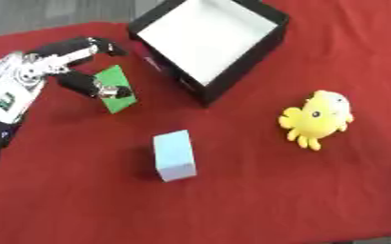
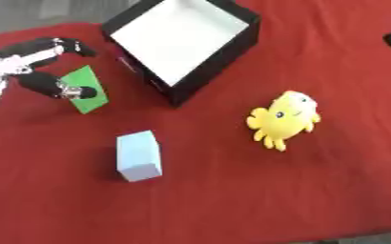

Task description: Pick up objects on the table and place them in the box.

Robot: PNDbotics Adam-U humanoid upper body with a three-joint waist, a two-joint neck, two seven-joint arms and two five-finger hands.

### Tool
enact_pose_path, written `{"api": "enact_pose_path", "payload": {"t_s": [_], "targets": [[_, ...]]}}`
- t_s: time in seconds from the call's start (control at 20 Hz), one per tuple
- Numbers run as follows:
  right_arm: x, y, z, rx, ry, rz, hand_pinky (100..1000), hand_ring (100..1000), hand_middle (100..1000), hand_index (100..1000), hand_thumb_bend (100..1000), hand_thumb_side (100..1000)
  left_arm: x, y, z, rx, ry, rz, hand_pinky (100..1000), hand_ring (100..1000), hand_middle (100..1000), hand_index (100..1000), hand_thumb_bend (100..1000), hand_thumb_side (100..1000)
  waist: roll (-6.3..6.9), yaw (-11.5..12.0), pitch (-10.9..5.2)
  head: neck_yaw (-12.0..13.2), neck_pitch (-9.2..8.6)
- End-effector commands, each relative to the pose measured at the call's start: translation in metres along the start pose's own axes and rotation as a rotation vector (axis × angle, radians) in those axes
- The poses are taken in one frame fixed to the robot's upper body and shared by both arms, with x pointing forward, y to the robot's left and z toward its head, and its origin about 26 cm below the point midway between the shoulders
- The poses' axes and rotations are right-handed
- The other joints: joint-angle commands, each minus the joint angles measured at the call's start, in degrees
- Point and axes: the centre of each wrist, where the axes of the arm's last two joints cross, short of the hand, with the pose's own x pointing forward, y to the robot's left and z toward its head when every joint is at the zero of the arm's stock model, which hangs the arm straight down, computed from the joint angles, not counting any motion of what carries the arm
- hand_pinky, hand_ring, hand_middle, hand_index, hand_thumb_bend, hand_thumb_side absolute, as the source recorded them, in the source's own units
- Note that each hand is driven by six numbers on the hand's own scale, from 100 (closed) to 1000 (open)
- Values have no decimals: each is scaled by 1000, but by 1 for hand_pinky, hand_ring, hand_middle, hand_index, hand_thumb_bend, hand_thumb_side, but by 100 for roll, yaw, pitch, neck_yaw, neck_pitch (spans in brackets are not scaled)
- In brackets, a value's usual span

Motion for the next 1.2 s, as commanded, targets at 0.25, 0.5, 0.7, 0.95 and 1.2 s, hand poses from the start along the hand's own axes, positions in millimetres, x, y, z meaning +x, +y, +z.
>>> {"api": "enact_pose_path", "payload": {"t_s": [0.25,0.5,0.7,0.95,1.2], "targets": [[4,-3,0,3,-23,38,861,762,769,926,100,520,1,10,4,31,20,11,976,888,834,922,529,649,-124,46,-118,158,55],[4,-3,-1,2,-27,38,861,762,769,926,100,521,1,8,4,20,28,39,976,888,834,922,500,676,-144,39,-101,103,0],[4,-3,-1,2,-28,37,861,762,769,926,100,521,2,9,4,13,29,48,976,888,834,922,500,676,-146,37,-98,93,-7],[4,-2,-1,0,-33,32,861,761,769,925,100,521,-2,3,5,-8,48,60,975,890,836,919,489,693,-168,21,-74,12,-42],[3,-2,-1,2,-37,34,861,761,768,924,100,522,-8,-3,8,-20,70,51,972,888,832,921,500,682,-180,18,-52,-131,-88]]}}
